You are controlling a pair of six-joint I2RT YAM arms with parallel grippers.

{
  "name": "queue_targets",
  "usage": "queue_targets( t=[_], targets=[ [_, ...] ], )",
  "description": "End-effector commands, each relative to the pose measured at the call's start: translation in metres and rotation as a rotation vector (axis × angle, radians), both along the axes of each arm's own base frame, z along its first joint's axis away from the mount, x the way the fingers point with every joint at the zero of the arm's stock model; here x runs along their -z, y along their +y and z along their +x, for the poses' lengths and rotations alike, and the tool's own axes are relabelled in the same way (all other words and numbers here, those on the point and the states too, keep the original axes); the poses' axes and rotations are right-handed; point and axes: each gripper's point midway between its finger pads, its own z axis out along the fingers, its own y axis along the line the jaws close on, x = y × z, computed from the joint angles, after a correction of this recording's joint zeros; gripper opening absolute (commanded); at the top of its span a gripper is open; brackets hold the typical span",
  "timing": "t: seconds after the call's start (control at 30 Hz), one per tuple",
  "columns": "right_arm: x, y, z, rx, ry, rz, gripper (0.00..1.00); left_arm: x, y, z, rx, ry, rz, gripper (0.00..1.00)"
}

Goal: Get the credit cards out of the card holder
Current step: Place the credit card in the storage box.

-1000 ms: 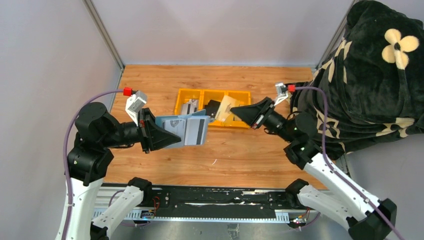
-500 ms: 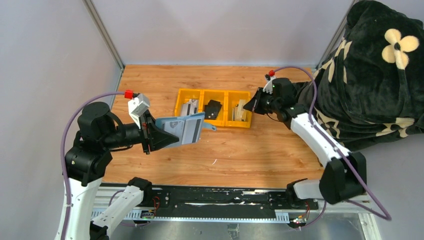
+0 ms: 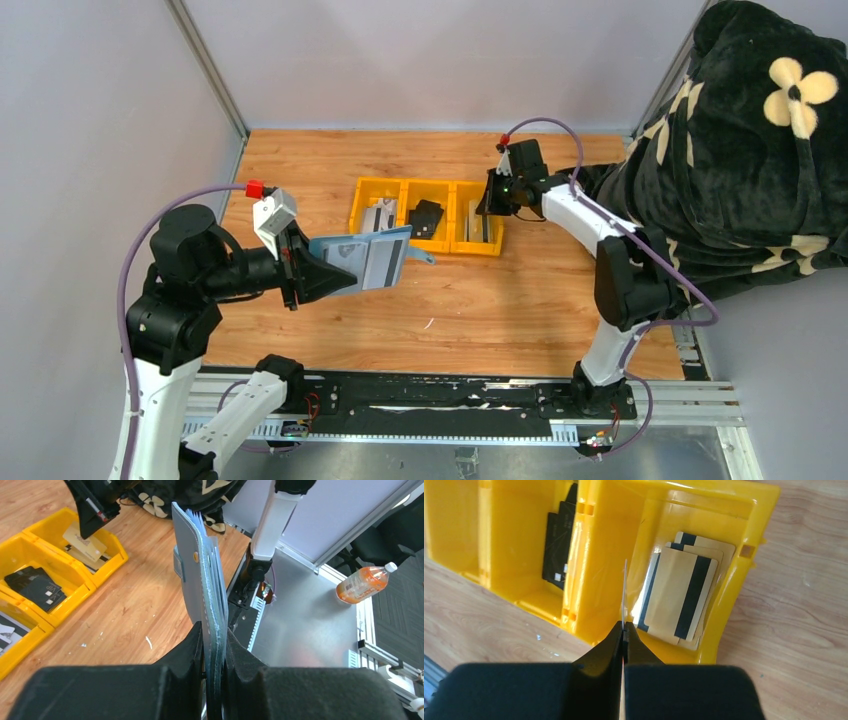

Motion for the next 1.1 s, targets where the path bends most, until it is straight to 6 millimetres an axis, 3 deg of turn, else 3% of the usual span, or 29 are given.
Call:
queue_targets(
  t=[0.0,0.17,0.27,0.4,0.5,0.63,0.77,0.83,0.9,0.93,1.07],
  targets=[
    [0.026,0.005,0.003,-0.032,0.04,-0.094,0.0,-0.014,0.0,-0.01,0.032,-0.057,-0.017,0.0],
    [0.044,0.006,0.003,-0.044,0.052,-0.161,0.0,-0.014,0.001,-0.012,0.037,-0.072,-0.016,0.0],
    [0.044,0.002,0.003,-0.034,0.044,-0.199,0.01,-0.014,0.0,-0.013,0.04,-0.071,-0.017,0.0],
    [0.034,-0.004,0.003,-0.02,0.017,-0.228,0.18,-0.014,0.0,-0.014,0.045,-0.071,-0.018,0.0],
    [0.012,-0.002,0.001,-0.005,-0.029,-0.215,0.29,-0.015,0.0,-0.015,0.049,-0.073,-0.02,0.0],
    [-0.044,0.012,-0.007,-0.014,-0.136,-0.138,0.4,-0.016,0.0,-0.015,0.049,-0.073,-0.021,0.0],
    [-0.121,0.03,-0.032,-0.045,-0.272,0.029,0.65,-0.019,-0.001,-0.013,0.046,-0.071,-0.029,0.0],
    [-0.173,0.041,-0.055,-0.075,-0.366,0.209,0.71,-0.024,-0.002,-0.012,0.041,-0.073,-0.056,0.0],
    [-0.207,0.047,-0.085,-0.117,-0.419,0.389,0.72,-0.027,-0.003,-0.011,0.032,-0.071,-0.088,0.0],
    [-0.239,0.052,-0.098,-0.147,-0.508,0.52,0.72,-0.034,-0.004,-0.01,0.027,-0.098,-0.115,0.0],
    [-0.291,0.057,-0.165,-0.277,-0.609,0.842,0.74,-0.045,-0.006,0.001,-0.018,-0.105,-0.187,0.0]
  ],
)
